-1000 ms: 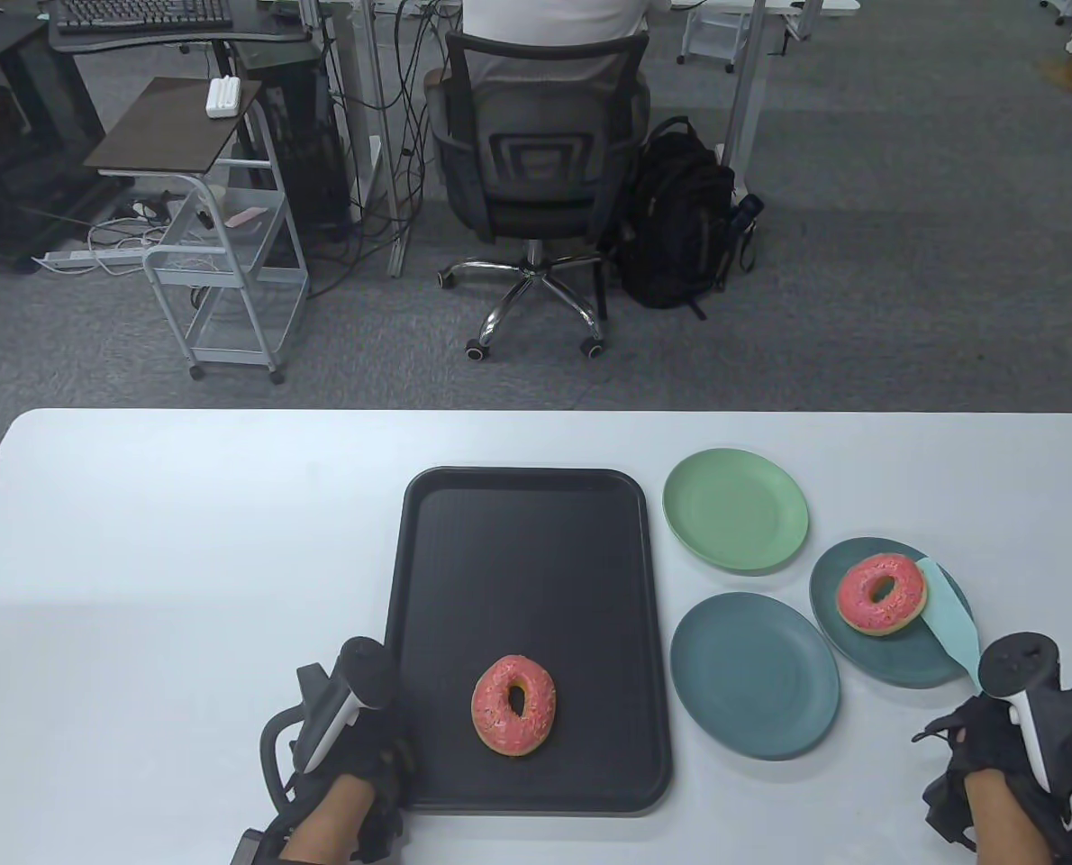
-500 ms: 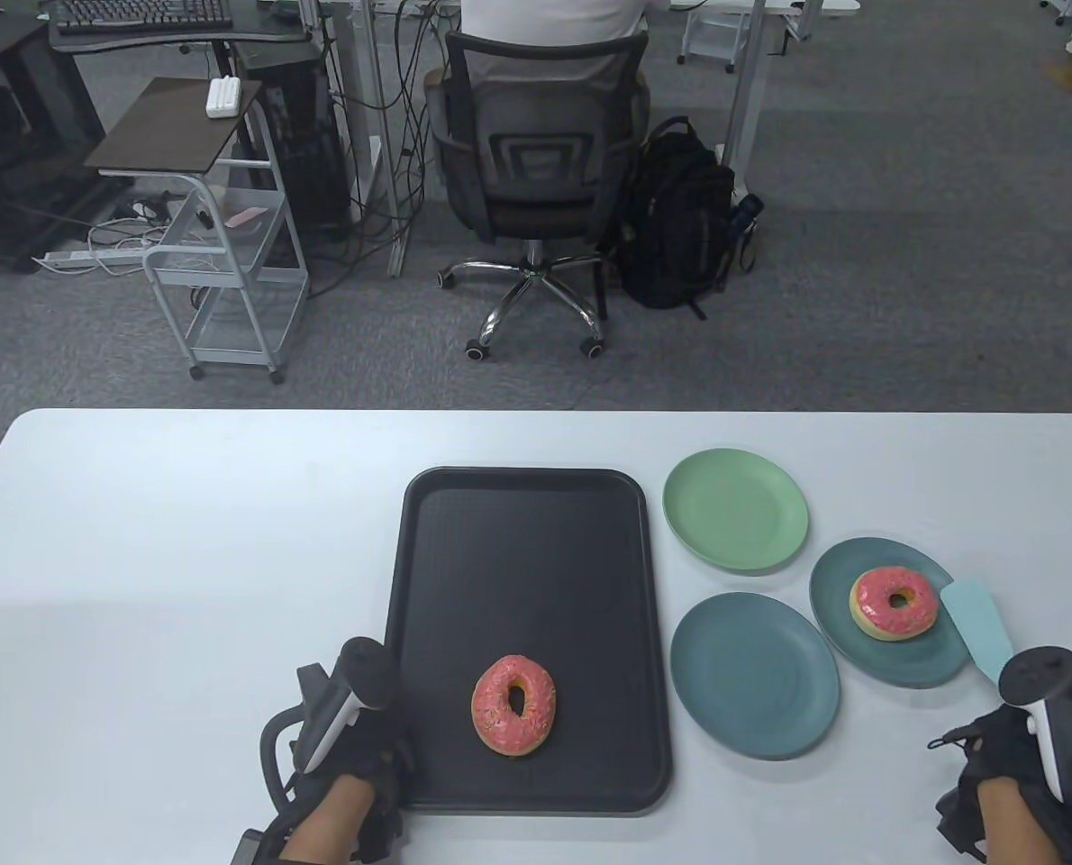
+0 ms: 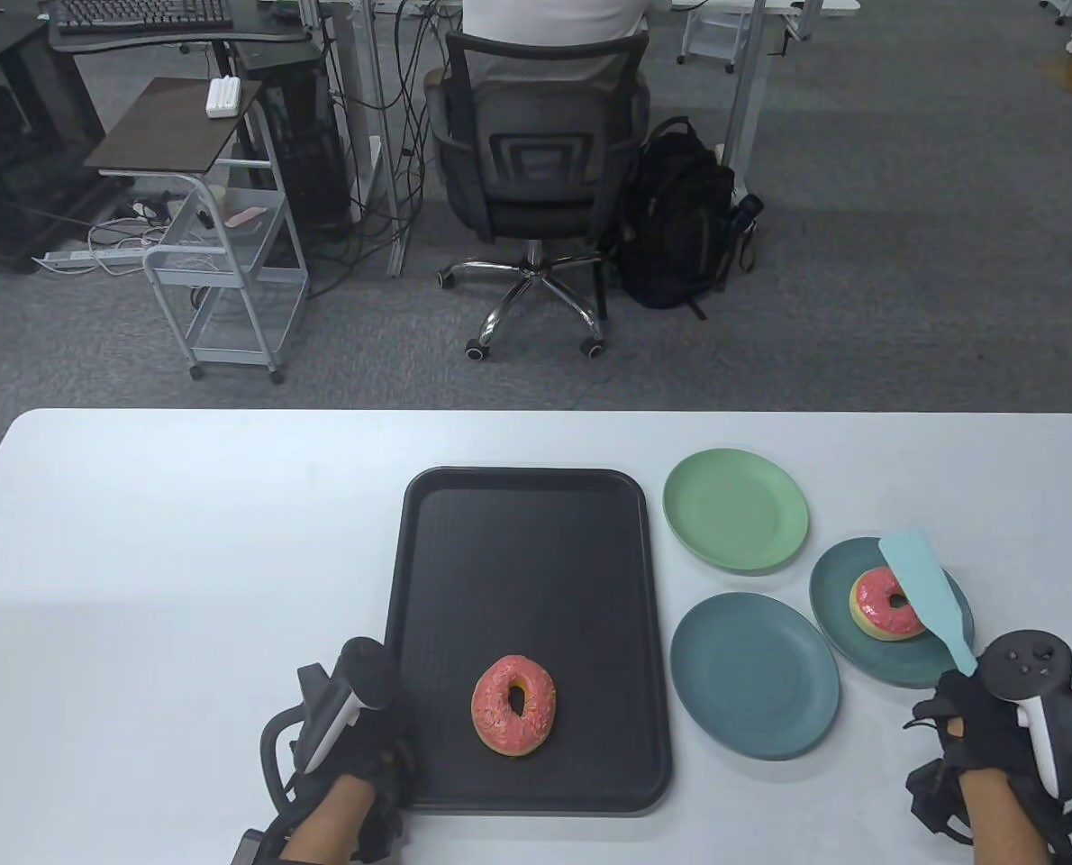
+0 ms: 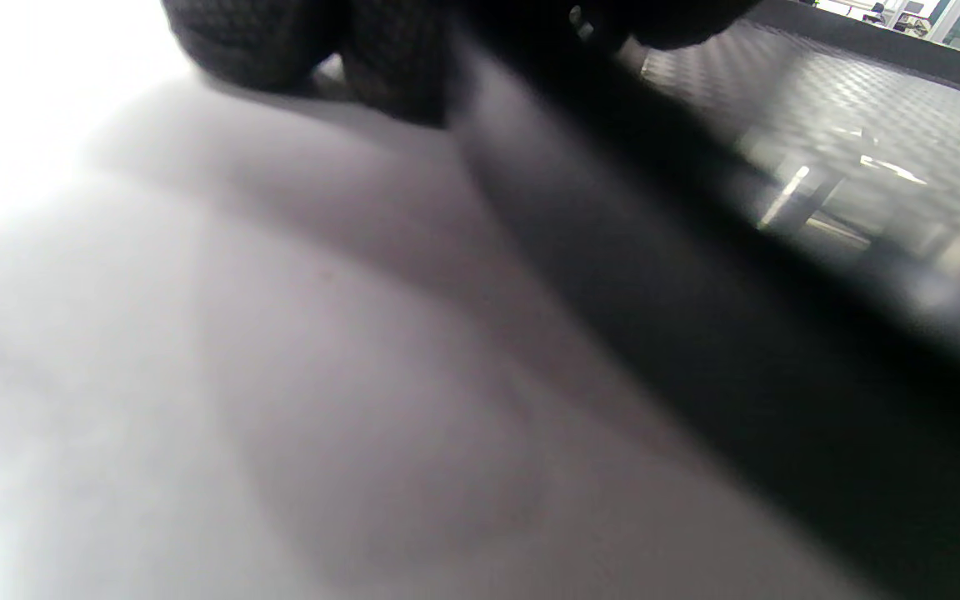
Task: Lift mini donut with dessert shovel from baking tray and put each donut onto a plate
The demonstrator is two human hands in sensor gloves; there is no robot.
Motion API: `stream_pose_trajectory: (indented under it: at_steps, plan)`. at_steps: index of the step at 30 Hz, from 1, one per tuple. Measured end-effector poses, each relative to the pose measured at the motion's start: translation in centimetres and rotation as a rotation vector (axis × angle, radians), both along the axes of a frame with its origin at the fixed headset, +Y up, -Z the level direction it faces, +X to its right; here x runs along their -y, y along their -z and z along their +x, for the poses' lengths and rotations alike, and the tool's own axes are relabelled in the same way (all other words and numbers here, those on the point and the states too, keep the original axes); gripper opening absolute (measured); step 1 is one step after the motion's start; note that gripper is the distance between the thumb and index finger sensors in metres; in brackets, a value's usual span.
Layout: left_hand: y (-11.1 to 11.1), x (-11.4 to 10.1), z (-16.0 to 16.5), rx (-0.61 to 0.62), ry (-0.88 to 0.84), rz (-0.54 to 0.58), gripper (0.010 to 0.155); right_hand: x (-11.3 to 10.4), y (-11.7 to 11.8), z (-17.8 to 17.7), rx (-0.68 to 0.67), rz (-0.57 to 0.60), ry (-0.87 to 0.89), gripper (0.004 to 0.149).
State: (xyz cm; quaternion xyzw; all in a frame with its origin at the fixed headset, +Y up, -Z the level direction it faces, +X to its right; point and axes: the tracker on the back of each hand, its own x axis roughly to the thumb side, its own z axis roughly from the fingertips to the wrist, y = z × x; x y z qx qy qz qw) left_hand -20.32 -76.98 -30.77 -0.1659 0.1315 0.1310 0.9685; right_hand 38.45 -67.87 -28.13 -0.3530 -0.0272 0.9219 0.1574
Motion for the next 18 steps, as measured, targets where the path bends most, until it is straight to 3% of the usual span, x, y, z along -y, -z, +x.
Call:
stream_pose_trajectory:
  at_steps: [10,18]
  plan:
    - [0.0,0.0,0.0,0.000,-0.004,-0.001,0.063,-0.5,2.3,-6.5,-0.332,0.013,0.053,0.056]
    - [0.0,0.0,0.0,0.000,-0.003,-0.001,0.063,-0.3,2.7,-11.8,-0.577,-0.021,0.002,0.056]
